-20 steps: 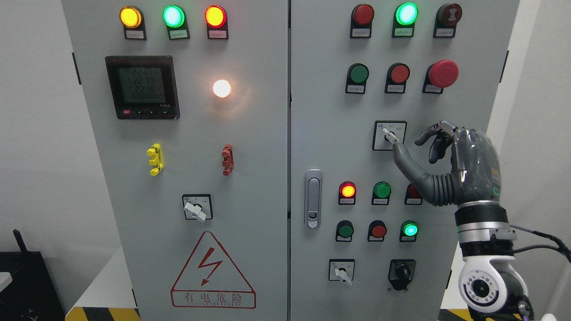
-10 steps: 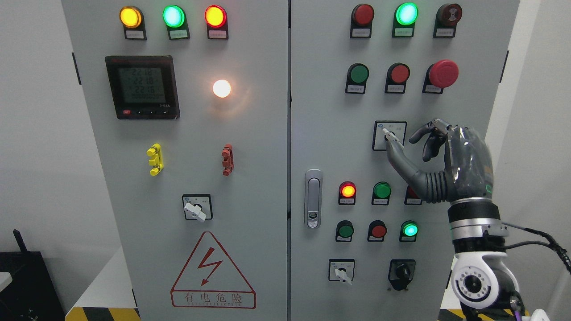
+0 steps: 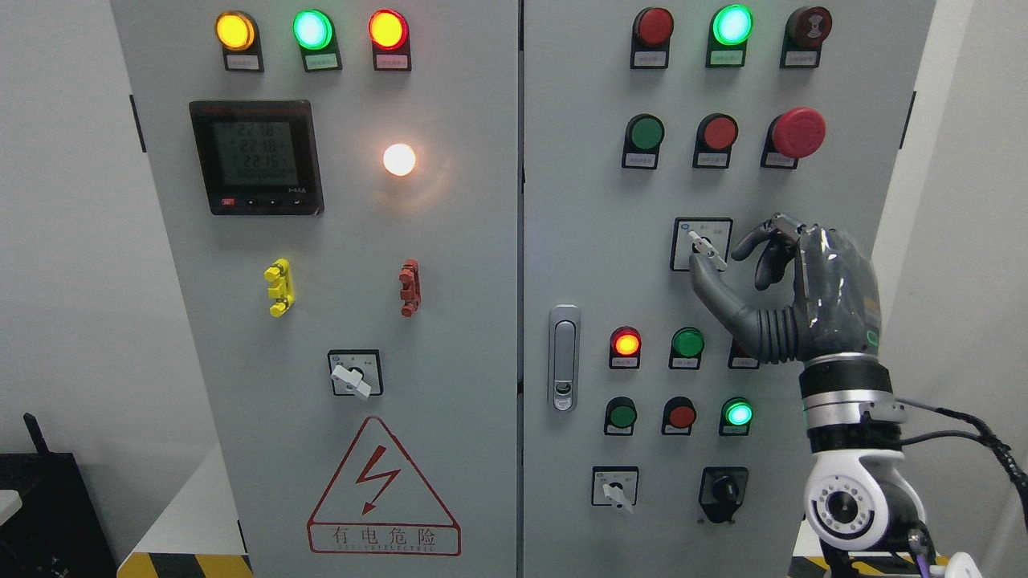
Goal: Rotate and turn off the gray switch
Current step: 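Pinch the switch handle firmly between right thumb and index finger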
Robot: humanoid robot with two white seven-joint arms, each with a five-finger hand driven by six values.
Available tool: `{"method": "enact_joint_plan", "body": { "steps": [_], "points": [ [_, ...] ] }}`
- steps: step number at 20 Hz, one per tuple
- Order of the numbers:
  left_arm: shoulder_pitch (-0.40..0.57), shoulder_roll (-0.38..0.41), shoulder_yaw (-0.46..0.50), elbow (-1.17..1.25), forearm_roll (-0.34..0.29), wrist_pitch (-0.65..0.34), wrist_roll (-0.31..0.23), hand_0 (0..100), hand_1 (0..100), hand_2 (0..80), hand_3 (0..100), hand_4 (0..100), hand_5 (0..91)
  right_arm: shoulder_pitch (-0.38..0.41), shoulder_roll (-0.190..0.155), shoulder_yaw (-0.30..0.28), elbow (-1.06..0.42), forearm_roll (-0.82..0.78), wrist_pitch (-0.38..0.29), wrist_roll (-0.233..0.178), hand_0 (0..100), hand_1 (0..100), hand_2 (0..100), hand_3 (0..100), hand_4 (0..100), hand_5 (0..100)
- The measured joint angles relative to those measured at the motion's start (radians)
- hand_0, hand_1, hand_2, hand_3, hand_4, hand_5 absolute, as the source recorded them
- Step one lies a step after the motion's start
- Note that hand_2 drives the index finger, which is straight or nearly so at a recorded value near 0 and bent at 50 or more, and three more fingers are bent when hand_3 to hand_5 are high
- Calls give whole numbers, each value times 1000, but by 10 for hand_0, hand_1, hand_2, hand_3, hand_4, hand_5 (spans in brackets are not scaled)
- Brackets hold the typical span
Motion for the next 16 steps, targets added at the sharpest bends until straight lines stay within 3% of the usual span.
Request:
{"method": "enact_joint_plan", "body": {
  "steps": [16],
  "points": [
    [0,0,0,0,0,0,0,120,389,0,0,0,0,-14,4,17,7,4,13,0,111,475,623,940,893,1000]
  ]
}}
